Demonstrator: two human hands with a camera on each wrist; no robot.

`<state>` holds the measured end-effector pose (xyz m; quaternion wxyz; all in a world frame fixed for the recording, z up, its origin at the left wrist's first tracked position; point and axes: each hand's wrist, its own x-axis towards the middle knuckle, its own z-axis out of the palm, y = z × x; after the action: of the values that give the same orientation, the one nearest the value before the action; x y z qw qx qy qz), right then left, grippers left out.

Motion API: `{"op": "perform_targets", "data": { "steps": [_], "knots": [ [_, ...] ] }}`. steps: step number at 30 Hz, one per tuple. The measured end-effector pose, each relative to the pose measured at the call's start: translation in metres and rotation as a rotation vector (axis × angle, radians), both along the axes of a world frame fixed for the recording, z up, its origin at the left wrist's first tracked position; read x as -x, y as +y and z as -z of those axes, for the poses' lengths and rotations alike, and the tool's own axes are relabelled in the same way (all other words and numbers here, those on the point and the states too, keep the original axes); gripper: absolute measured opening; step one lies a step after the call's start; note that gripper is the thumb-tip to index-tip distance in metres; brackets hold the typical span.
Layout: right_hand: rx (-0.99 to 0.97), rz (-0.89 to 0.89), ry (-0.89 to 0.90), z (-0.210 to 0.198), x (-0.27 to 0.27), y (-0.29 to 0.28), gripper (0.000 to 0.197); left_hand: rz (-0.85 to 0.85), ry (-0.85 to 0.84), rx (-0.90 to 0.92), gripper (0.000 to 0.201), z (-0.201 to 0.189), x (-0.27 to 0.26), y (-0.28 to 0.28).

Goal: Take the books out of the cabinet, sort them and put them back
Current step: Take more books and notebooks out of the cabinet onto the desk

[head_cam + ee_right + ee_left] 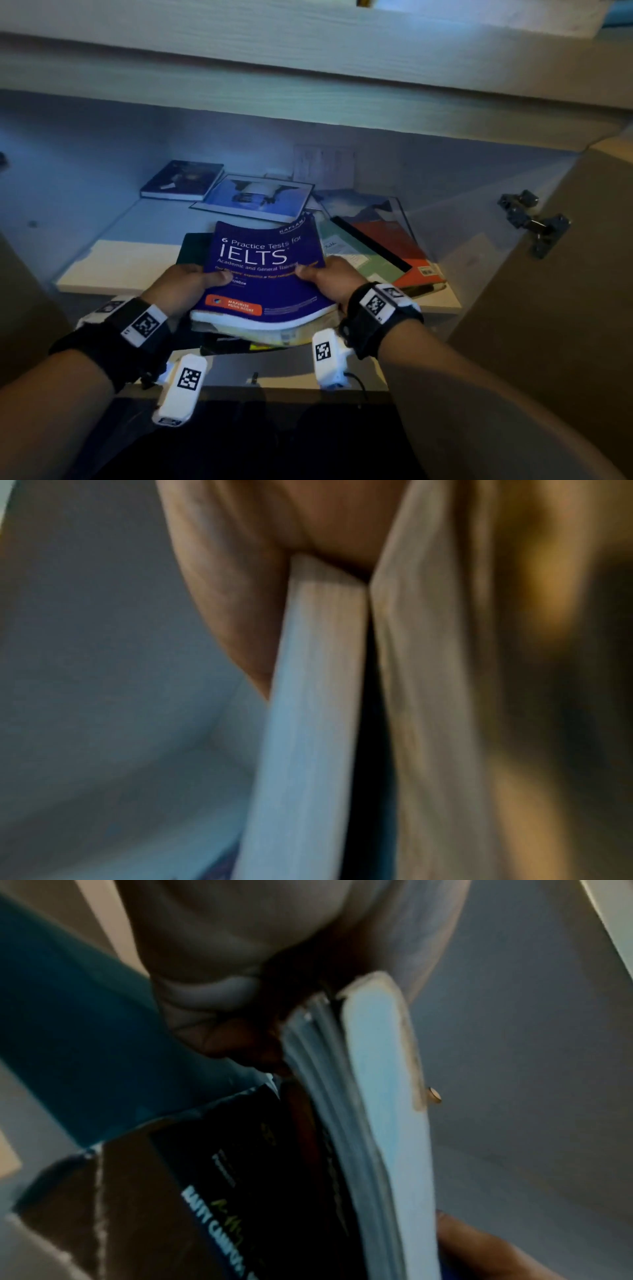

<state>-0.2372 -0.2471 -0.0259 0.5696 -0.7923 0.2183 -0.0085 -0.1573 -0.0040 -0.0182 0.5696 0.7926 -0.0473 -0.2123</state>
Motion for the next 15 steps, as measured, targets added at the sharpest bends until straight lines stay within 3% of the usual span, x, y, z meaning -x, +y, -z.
{"op": "perform_targets", "data": {
  "steps": [2, 4, 7, 9, 15],
  "knots": [
    [0.306, -0.094, 0.157, 0.014, -0.010, 0.010, 0.050, 0.003, -0.081, -0.099, 0.024, 0.006, -0.007, 0.013],
    [0.389, -0.116, 0.242, 0.024, -0.016, 0.020, 0.069, -0.035, -0.142, -0.200, 0.027, 0.013, -0.012, 0.027],
    [0.317, -0.092, 0.203, 0.031, -0.023, 0.035, 0.073, -0.127, -0.145, -0.246, 0.043, 0.027, -0.019, 0.044],
    [0.172, -0.043, 0.136, 0.038, -0.023, 0.047, 0.064, -0.159, -0.093, -0.138, 0.046, 0.034, -0.024, 0.052],
    [-0.096, 0.086, 0.048, 0.061, -0.016, 0.075, 0.057, -0.033, 0.173, 0.024, 0.046, 0.033, -0.039, 0.078]
  ]
}}
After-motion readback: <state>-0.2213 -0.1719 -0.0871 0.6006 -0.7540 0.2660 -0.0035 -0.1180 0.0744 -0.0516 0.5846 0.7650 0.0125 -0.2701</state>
